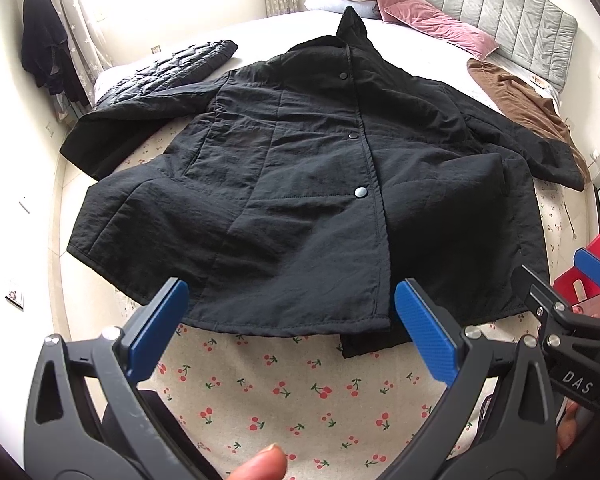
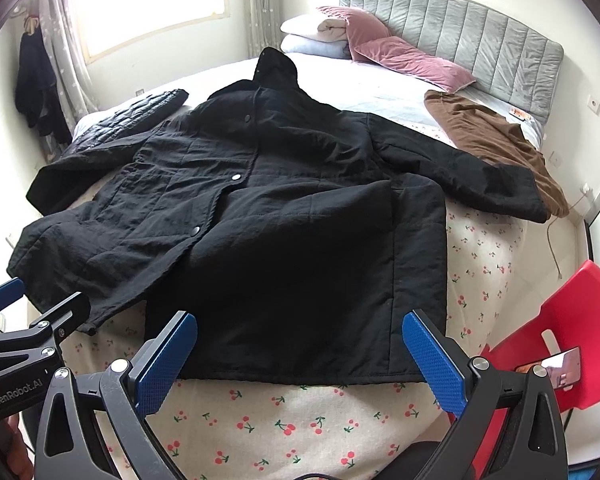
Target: Fold large clothes
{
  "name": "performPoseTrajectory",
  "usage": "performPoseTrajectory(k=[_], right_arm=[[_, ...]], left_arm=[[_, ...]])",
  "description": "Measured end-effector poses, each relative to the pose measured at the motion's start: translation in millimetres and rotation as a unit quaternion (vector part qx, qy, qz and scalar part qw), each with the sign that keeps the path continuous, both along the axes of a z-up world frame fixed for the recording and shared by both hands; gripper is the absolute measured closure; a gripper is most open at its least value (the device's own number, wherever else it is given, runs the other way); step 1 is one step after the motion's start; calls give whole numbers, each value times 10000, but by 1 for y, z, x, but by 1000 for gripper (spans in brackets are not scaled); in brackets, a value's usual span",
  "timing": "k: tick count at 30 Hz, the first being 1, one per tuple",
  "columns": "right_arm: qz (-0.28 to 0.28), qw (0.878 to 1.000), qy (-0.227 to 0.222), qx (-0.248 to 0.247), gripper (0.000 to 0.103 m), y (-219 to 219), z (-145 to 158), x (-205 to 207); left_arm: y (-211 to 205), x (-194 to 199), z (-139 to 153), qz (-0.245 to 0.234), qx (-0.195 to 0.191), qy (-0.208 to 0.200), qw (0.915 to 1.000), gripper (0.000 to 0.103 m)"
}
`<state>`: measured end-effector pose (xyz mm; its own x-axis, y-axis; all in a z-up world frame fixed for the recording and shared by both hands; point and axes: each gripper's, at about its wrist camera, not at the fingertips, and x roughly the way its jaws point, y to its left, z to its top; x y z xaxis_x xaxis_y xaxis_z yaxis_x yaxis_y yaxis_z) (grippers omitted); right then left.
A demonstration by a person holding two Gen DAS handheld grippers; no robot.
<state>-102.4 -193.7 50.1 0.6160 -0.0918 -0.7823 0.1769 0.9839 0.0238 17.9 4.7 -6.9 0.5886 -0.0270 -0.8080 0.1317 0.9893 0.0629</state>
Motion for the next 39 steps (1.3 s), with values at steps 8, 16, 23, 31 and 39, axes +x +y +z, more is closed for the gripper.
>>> performPoseTrajectory(k=[8, 16, 23, 31, 39], right_arm=[[31, 10000, -16, -73, 0, 1, 2, -1], [-116, 9999, -4, -78, 0, -8, -1, 1], [-117, 9999, -50, -87, 0, -10, -2, 2], [-39, 9999, -71, -124, 0, -11, -1, 5], [145, 9997, -65, 164, 0, -24, -4, 12]], left_arm=[[0, 1, -1, -12, -30, 2, 10000, 0], [4, 3, -2, -40, -131, -167, 9998, 0], [7, 9, -1, -308, -384, 53, 9988, 0], [15, 16, 4, -402, -381, 11, 9985, 0], [41, 35, 17, -570, -219, -66, 9981, 0]])
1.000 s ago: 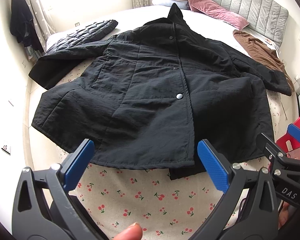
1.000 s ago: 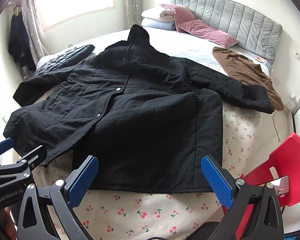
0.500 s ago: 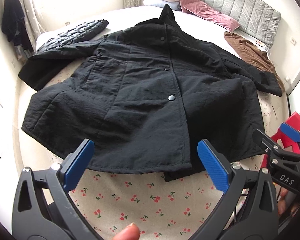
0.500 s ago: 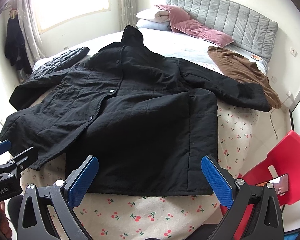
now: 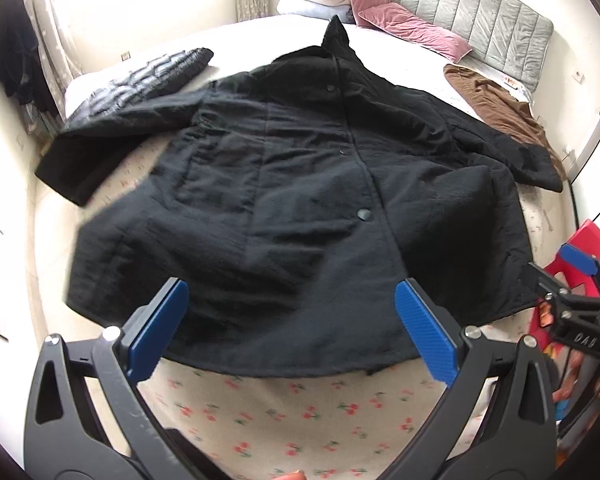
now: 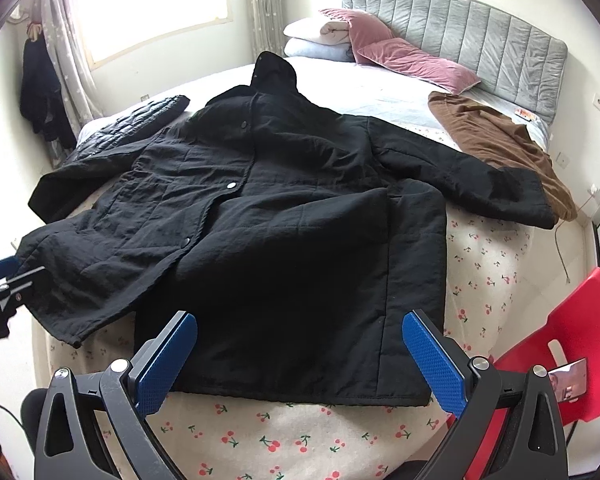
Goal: Fold large clothes
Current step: 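Move both tools toward the jacket's collar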
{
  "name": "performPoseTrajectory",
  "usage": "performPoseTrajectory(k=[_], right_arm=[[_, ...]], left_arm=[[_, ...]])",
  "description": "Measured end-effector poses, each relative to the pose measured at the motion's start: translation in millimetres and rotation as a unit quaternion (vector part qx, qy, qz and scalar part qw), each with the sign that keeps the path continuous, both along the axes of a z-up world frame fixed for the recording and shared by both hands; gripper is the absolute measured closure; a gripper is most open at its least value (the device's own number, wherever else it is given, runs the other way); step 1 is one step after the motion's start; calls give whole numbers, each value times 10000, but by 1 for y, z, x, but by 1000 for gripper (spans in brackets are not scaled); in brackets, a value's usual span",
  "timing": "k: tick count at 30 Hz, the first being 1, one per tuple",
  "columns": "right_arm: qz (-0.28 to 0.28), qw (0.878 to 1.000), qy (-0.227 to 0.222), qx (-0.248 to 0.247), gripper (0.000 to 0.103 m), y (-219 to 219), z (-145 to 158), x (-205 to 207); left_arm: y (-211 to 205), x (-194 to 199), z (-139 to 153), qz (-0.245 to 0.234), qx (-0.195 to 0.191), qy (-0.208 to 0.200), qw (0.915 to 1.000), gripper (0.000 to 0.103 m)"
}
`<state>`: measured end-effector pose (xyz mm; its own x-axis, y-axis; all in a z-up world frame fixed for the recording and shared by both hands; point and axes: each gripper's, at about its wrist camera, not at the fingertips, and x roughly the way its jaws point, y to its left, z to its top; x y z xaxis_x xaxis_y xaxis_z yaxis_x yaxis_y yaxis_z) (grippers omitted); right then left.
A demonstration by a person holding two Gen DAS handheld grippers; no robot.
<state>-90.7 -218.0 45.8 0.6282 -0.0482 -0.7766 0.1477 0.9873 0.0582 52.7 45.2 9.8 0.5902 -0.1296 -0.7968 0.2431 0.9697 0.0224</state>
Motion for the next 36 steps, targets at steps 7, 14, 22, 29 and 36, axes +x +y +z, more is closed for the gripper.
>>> performPoseTrajectory(k=[7, 14, 22, 29, 36], right_arm=[[116, 9993, 183, 309, 0, -47, -6, 6], [92, 9941, 401, 1002, 0, -108, -26, 10], [88, 9738, 379, 2241, 0, -144, -63, 23], [216, 9659, 430, 2546, 0, -144, -87, 29], [381, 9592, 604, 2737, 1, -130, -108, 29]], left_arm=[[64, 43, 18, 96, 325, -62, 9994, 0], [128, 84, -3, 107, -208, 613, 9978, 1], [145, 100, -25, -955, -1412, 887, 9814, 1], [152, 96, -43, -1225, -2123, 1075, 9635, 1], [154, 82, -68, -1319, -2008, 1274, 9623, 2]])
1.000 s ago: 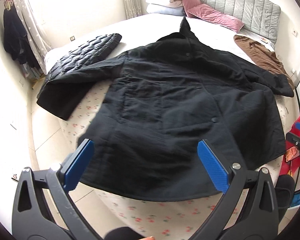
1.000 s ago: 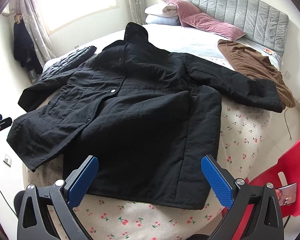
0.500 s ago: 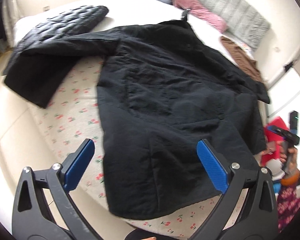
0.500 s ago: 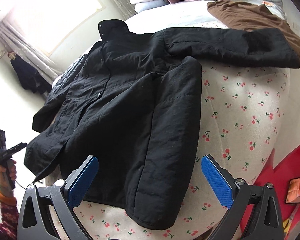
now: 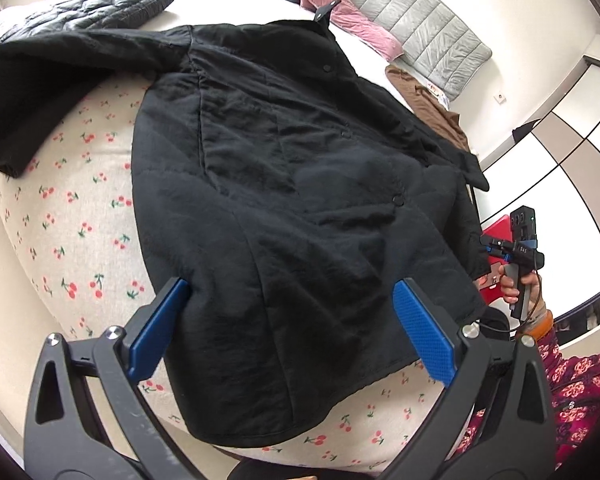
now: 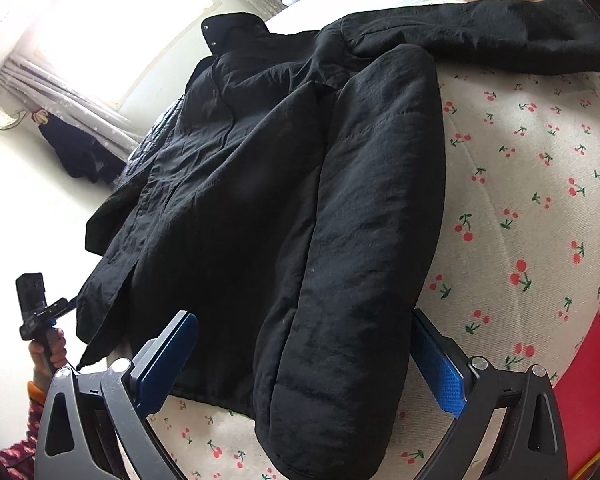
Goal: Fold large clothes
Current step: 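Move both tools toward the jacket's collar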
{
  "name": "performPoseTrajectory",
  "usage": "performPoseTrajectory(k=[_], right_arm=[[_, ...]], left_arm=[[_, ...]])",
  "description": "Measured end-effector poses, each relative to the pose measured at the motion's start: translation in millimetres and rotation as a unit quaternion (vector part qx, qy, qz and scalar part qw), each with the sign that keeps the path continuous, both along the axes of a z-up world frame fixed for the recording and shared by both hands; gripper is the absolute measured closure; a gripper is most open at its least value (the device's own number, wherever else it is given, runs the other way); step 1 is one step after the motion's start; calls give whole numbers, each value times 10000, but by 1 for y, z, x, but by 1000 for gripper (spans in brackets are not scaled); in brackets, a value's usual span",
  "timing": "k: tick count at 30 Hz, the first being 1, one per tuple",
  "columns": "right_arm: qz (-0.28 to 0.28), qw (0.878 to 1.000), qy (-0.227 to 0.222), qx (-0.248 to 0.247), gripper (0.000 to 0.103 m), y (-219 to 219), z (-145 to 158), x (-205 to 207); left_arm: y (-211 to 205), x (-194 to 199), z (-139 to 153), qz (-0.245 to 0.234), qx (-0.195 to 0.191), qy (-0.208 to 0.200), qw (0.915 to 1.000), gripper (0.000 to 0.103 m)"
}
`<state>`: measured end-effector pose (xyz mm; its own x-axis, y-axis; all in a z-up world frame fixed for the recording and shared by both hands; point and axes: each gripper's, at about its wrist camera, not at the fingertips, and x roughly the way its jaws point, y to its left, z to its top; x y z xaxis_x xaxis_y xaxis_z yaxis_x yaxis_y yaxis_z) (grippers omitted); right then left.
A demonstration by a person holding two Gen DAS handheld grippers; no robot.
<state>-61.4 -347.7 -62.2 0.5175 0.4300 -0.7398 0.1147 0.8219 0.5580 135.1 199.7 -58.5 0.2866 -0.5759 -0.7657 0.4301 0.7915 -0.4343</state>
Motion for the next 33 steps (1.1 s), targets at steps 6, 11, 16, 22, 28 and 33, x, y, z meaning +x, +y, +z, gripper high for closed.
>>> performPoseTrajectory(k=[6, 11, 16, 22, 28, 33], right_arm=[[44, 9998, 149, -88, 2, 15, -11, 3], [37, 9995, 148, -260, 27, 28, -12, 10], [22, 9994, -94, -331, 88, 33, 10, 7], [-28, 9915, -1269, -291, 92, 26, 112, -14], [-455, 9814, -1859, -155, 92, -15, 194, -28], [-967, 9865, -1260, -390, 69, -63, 203, -21]], left_arm=[[3, -12, -9, -69, -185, 123, 9997, 2], [-7, -22, -10, -263, -97, 59, 9996, 2], [-19, -27, -13, 103, 279, 198, 9994, 57], [0, -33, 36, 832, -757, 135, 9936, 92], [21, -57, 109, 916, -2100, -155, 9733, 93], [29, -75, 118, 1137, -1232, -145, 9857, 70]])
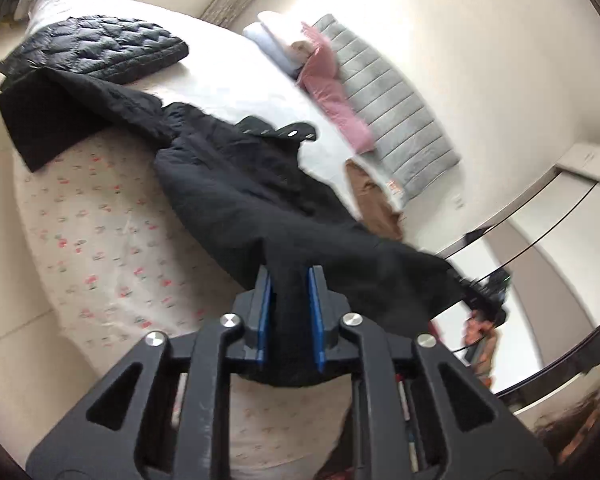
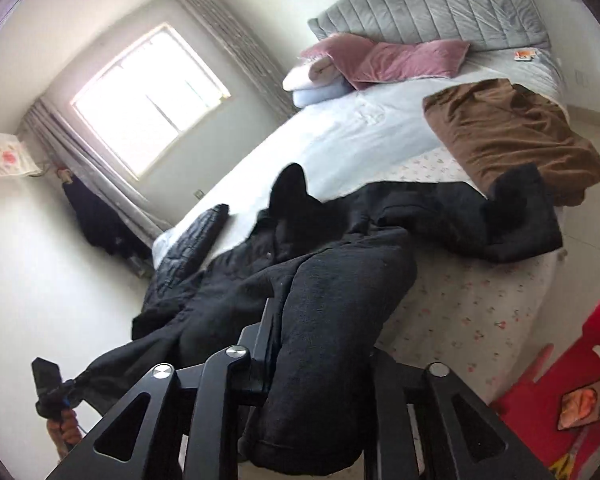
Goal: Fold large clothes
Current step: 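Move both tools toward the jacket's collar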
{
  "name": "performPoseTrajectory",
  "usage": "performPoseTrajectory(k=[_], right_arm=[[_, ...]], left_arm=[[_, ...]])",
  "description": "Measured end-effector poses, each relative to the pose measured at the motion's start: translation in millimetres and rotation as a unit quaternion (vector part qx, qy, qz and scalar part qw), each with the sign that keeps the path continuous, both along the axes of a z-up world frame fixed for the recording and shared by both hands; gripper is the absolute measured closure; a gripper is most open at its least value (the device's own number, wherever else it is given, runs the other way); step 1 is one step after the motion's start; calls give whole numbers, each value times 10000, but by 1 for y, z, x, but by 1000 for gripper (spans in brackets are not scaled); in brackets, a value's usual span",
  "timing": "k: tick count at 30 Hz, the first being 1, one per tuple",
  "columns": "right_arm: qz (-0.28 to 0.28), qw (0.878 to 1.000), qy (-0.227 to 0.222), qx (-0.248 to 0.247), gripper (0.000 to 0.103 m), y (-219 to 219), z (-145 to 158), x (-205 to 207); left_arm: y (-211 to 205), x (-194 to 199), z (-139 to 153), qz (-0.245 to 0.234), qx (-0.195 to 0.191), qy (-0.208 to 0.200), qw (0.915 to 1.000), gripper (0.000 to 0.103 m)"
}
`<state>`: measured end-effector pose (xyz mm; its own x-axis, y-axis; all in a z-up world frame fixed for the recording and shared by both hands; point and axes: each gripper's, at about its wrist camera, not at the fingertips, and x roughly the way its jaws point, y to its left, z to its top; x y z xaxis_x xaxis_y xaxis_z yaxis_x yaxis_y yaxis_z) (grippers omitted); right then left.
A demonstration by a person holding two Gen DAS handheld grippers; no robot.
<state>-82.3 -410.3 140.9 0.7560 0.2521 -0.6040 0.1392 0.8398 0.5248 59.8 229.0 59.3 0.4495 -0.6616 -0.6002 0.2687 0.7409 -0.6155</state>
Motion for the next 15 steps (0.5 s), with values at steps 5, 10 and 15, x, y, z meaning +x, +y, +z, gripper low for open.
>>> performPoseTrajectory(k=[5, 10, 15], right_arm=[[-212, 9772, 1491, -1499, 38, 2, -71, -14], [-276, 9781, 1673, -1209, 38, -13, -98, -21], [-52, 9790, 1551, -1326, 36, 5, -73, 9]], left_arm=[[-16, -29, -75, -166, 2620, 582, 9632, 45], [-13, -11, -101, -6, 2502, 1013, 9629, 42], [-60, 26, -64, -50, 2651, 476, 9630, 24]])
